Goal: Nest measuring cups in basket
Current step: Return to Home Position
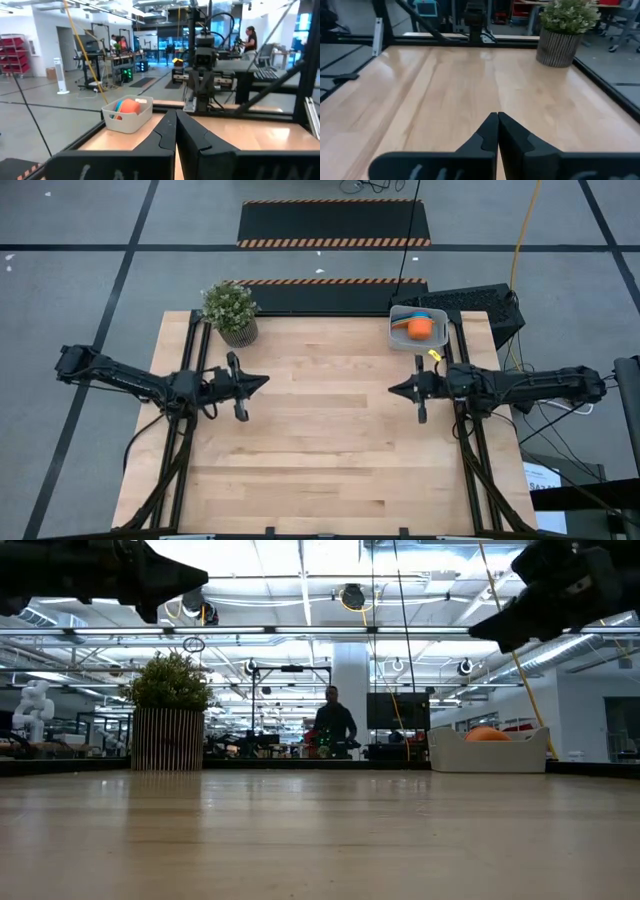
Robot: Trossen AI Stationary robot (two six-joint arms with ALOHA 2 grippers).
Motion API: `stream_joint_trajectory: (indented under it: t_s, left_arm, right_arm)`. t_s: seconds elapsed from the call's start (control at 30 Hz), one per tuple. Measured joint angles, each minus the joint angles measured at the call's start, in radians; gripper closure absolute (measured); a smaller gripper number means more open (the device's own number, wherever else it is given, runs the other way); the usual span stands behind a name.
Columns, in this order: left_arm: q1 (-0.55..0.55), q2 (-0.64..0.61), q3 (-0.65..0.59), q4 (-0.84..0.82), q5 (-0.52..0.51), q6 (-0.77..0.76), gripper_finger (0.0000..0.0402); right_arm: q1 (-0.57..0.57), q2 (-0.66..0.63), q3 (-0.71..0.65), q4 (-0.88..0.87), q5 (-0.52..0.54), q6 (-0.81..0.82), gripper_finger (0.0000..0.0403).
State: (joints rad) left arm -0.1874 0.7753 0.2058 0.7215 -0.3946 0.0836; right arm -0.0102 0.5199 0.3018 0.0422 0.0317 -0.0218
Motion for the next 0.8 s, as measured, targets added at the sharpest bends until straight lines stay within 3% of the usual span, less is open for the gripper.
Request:
stream_joint_trajectory:
  t_s: [0.37, 0.57, 0.8]
  left_arm:
    - [-0.011, 0.002, 0.0, -0.064, -0.018, -0.015, 0.0382]
    - [-0.032, 0.002, -0.004, -0.09, -0.02, -0.005, 0.0397]
    - [-0.071, -0.019, -0.111, 0.072, -0.079, 0.027, 0.0395]
  right_arm:
    - [0.05, -0.112, -0.24, 0.221, -0.01, 0.008, 0.0403]
    - [0.065, -0.131, -0.281, 0.248, -0.011, 0.013, 0.0403]
    - [0.066, -0.131, -0.283, 0.216, -0.043, 0.017, 0.0403]
